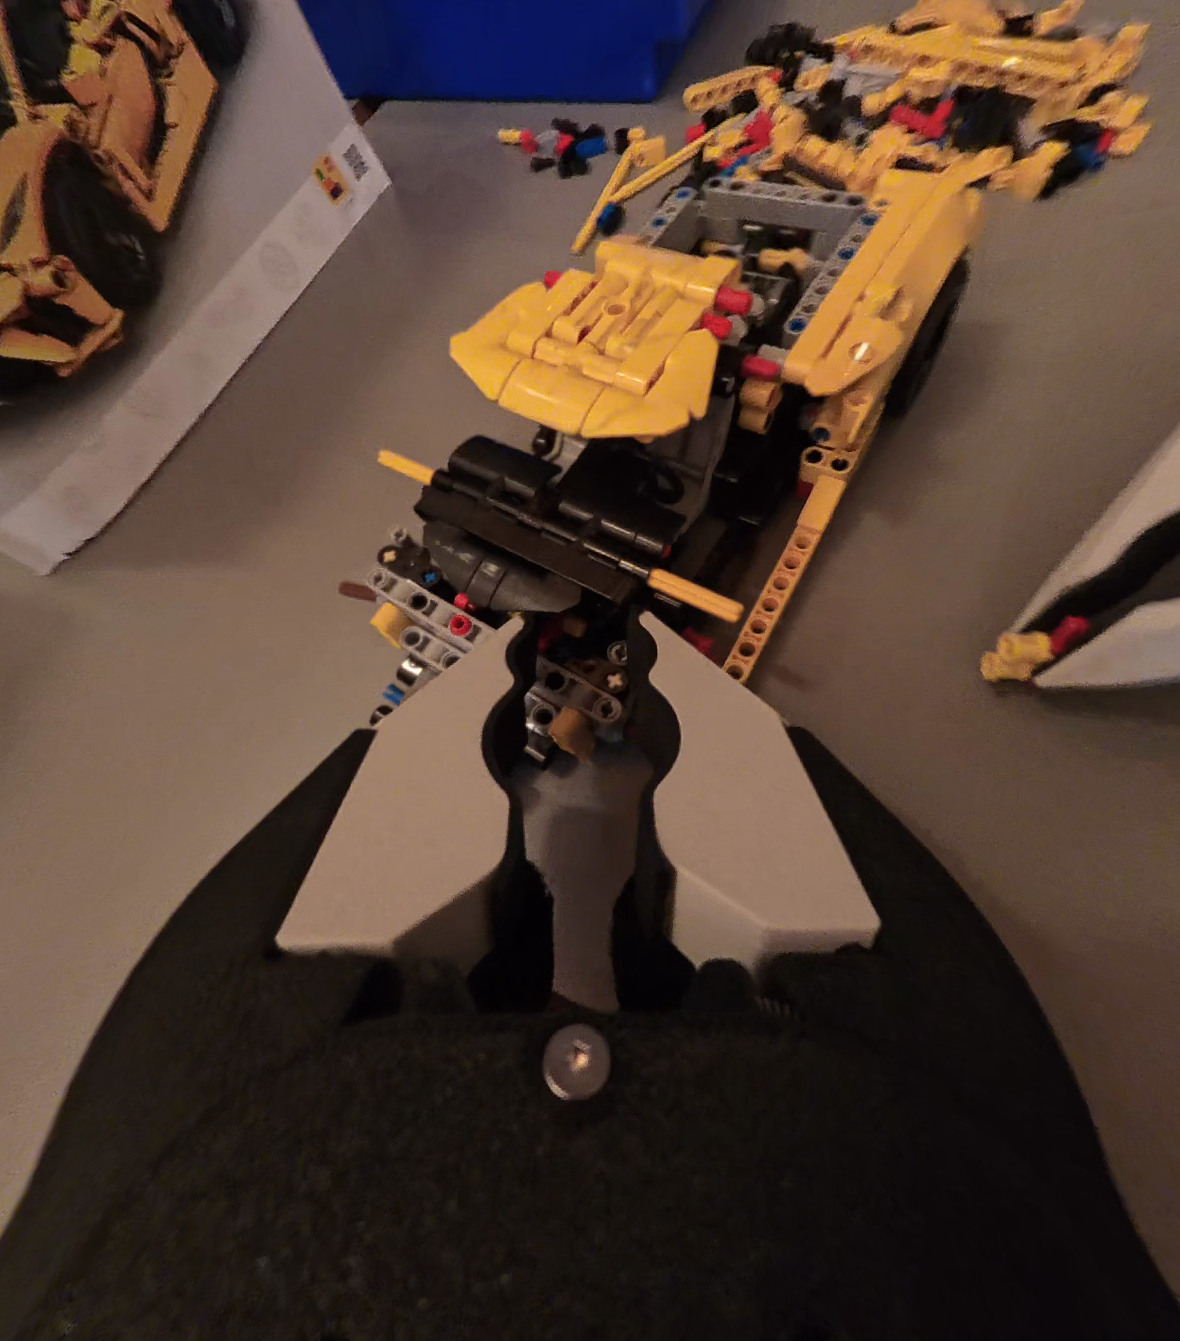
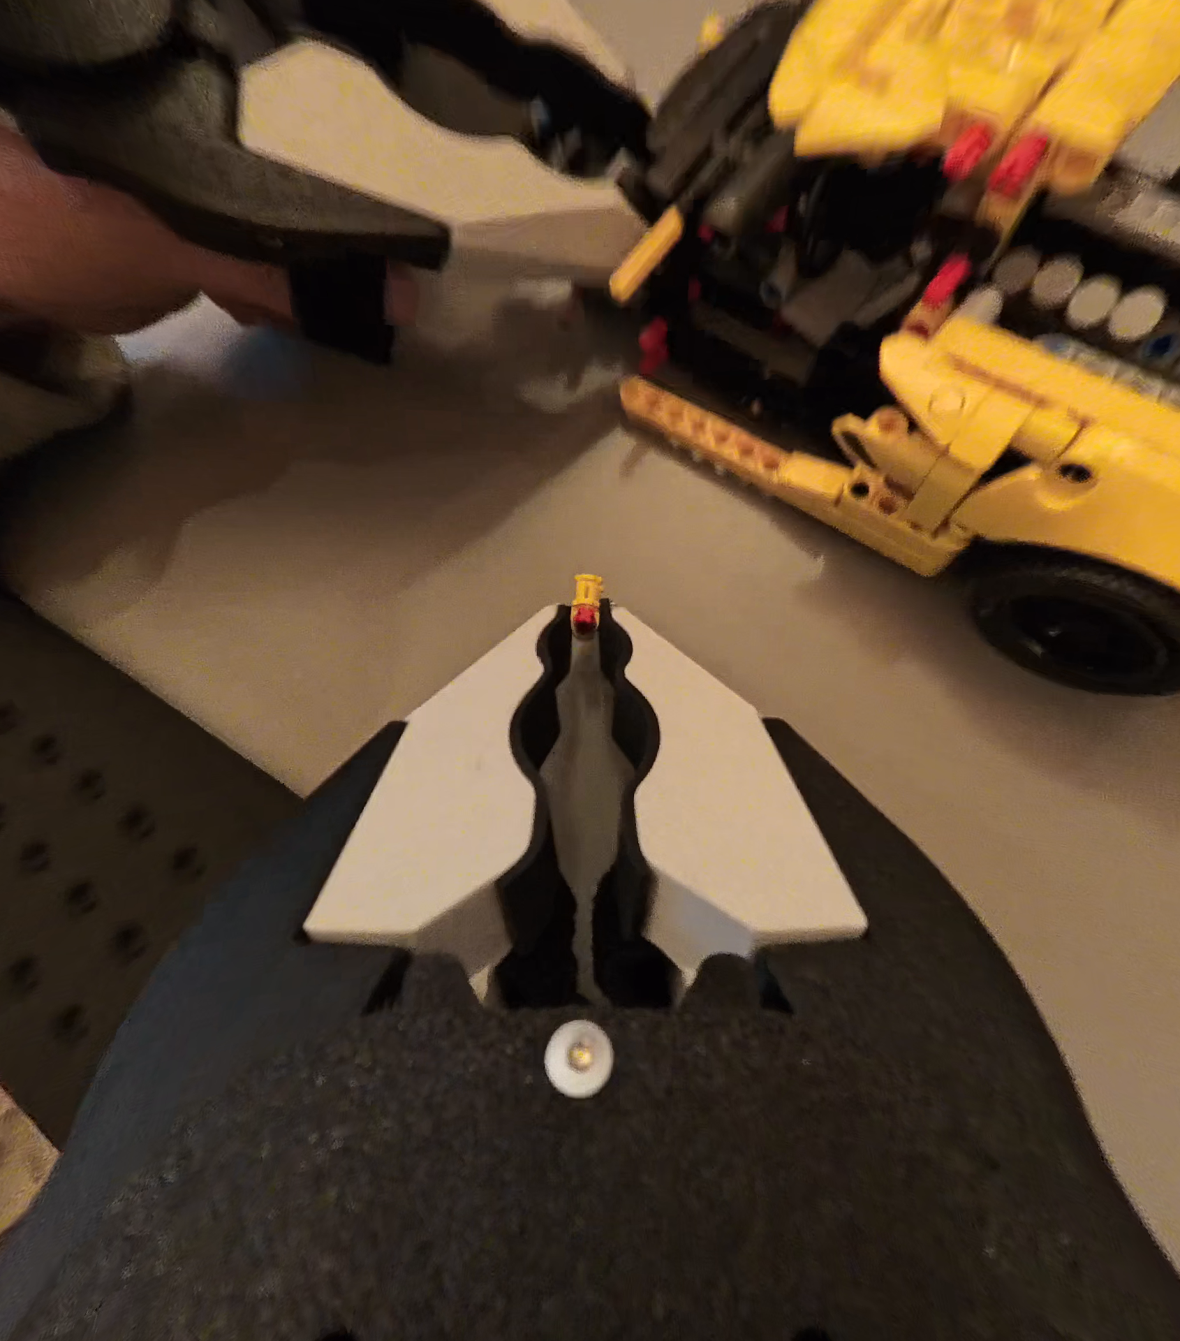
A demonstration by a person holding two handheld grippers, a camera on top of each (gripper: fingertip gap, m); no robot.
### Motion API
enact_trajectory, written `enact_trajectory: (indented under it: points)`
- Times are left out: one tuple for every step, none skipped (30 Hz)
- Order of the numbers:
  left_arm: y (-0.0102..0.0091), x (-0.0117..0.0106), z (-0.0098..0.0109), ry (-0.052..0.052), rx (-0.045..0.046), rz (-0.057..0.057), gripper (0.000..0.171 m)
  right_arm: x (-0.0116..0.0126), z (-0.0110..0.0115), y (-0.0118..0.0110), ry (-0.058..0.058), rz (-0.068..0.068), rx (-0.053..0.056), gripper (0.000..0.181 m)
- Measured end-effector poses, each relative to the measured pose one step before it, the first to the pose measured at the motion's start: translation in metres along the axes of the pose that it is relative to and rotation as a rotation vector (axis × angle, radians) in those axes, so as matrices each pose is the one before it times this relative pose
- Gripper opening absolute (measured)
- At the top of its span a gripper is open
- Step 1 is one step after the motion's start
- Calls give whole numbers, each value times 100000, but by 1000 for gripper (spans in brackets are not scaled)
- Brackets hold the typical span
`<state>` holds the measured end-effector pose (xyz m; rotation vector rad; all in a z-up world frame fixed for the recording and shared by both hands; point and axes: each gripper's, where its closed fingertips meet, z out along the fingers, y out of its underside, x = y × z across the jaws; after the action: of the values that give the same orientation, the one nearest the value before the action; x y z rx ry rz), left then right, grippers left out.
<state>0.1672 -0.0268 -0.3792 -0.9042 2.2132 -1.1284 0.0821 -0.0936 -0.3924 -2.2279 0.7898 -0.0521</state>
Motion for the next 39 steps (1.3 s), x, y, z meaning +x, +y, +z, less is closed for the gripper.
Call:
enact_trajectory:
  points:
    - [-73,329,-98,2785,-38,-1403,23,44,-291,-526,-1114,-846,3291,6]
    - [-38,193,-58,1338,-535,-1006,23,202,-53,-334,-1075,318,1450,6]
    - [23,31,-24,-416,-574,225,23,-265,19,-548,-5310,1367,3071,6]
    - [17,-18,-8,-1052,-218,697,23,-643,-56,-830,-8891,2884,4947,6]
    - [23,-36,-12,-914,-72,411,23,-247,-173,-803,-7025,4646,4513,6]
    - [26,-70,-11,-795,-149,222,23,-407,-268,-964,-8059,3276,5615,6]
    - [56,-134,-38,-983,-323,956,23,-1013,-339,-993,-11510,2813,5923,6]
    - [94,-256,-53,-1497,-477,1278,23,-1216,-375,-881,-12278,4074,5231,6]
    - [96,-321,-63,-1487,-402,176,24,-904,-303,-544,-9167,4113,3738,6]
    - [79,-190,-57,-363,-48,-706,24,-501,-200,-208,-5677,3483,1884,6]
    - [-2,-85,-137,470,552,-1120,24,-407,-135,-109,-4096,2290,1281,6]
    - [-53,-20,-235,841,467,-1563,24,-494,-77,-161,-3791,1029,1243,6]
    - [-159,-81,-430,413,560,-1164,26,-391,-83,-290,-2727,452,1729,6]
    - [-346,-318,-758,-1187,899,-489,28,-122,-66,-277,-1170,176,1654,6]
    - [-660,-192,-1073,-464,2662,-606,29,-49,-84,-232,-1161,756,1403,6]
    - [-1142,427,-1261,3304,5847,-2217,29,-77,-102,-271,-1480,1350,1587,6]
    - [-1525,1512,-1167,9427,8127,-4792,29,-127,-115,-299,-1387,911,1975,5]
    - [-1450,2531,-765,14793,7308,-6525,27,-155,-112,-265,-1273,398,1870,5]
    - [-926,2946,-178,16760,4049,-6819,25,-219,-84,-232,-1373,-155,1497,5]
    - [-348,2398,342,13264,980,-3931,25,-214,-56,-178,-1247,-489,915,5]
    - [-7,1129,593,4950,-447,146,25,-70,-14,-99,-338,-234,403,5]
    - [142,217,561,-1107,-550,2560,24,74,20,39,430,-91,-269,6]
    - [303,36,473,-1914,-1115,3051,22,95,30,84,633,-116,-583,5]
    - [321,19,388,-1355,-1256,1795,19,5,12,53,412,-591,-346,6]
    - [119,91,268,-124,-55,159,15,-30,-9,-7,700,-1458,-112,6]
    - [-174,109,113,641,1666,-1060,11,115,-11,41,1785,-2106,-488,6]
    - [-263,17,-8,455,1980,-1473,10,77,16,35,1520,-2654,-391,6]
    - [-145,-116,-40,61,1223,-963,5,-157,6,-114,2,-1576,595,6]
    - [-90,26,-45,967,999,-768,4,-41,23,-32,145,-1051,231,6]
    - [-20,-45,-18,515,554,-1183,4,79,1,-12,487,-483,122,6]
    - [24,-28,3,335,316,-850,4,46,-10,37,28,113,-192,6]
    - [-25,16,-20,394,556,-360,5,-26,-42,6,-342,476,-227,6]
    - [-64,-31,-73,135,624,-519,7,182,-123,-68,1290,-117,100,5]
    - [-152,-11,-133,418,919,-901,13,278,-194,-125,1972,-990,601,5]
    - [-211,19,-150,706,1101,-890,14,0,-139,-146,20,-505,821,5]
    - [-199,10,-94,530,1194,-497,8,-332,3,-39,-2351,428,281,5]
    - [-58,-76,-6,-285,701,156,4,-119,117,97,-894,1053,-459,5]
    - [107,-109,47,-783,-199,40,4,134,58,86,608,-168,-371,5]
    - [114,-59,45,-473,-470,536,4,82,-16,39,311,109,-456,5]
